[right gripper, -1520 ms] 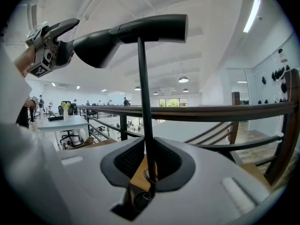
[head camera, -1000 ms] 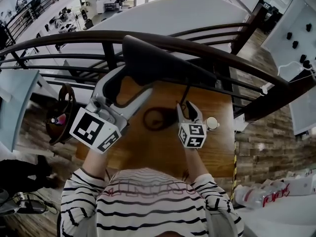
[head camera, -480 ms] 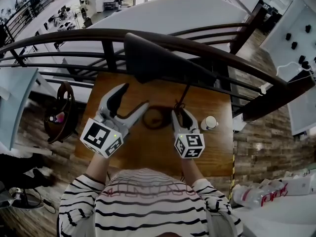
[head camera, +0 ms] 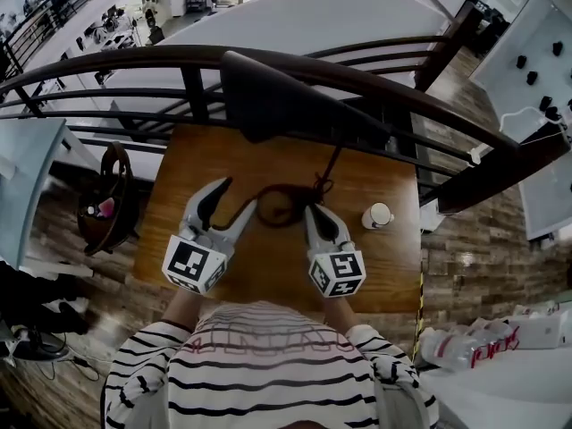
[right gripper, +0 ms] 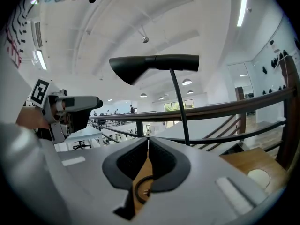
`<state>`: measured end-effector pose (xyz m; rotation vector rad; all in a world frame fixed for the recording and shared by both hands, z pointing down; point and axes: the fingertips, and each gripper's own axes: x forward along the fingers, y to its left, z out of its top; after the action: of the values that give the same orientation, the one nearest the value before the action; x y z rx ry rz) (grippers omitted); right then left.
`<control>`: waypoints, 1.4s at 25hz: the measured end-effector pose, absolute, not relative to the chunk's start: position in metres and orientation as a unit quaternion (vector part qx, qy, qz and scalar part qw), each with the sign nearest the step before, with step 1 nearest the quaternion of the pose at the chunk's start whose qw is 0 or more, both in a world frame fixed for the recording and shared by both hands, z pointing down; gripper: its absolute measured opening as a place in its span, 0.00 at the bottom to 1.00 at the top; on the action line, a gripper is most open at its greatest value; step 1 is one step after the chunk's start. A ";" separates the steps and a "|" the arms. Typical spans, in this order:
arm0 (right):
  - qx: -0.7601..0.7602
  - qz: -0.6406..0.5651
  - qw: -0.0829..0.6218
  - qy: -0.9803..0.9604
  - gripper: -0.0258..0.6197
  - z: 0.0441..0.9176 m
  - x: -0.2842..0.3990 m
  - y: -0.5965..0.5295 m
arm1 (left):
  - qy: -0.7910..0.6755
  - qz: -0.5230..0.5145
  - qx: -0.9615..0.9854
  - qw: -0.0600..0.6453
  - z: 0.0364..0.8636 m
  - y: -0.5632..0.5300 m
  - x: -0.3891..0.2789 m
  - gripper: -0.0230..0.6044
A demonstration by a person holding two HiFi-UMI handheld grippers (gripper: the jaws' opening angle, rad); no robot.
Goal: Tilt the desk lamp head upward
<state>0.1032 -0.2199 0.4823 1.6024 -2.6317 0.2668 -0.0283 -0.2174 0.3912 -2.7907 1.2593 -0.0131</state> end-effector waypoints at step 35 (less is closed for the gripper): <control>0.493 0.134 0.057 -0.858 0.04 0.523 0.064 -0.176 | 0.379 -0.072 -0.920 -0.069 0.504 -0.176 -0.030 0.04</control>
<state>0.0641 -0.1762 0.5228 1.4963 -2.6013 0.4055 -0.0299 -0.1761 0.5041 -3.0241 1.2475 -0.2362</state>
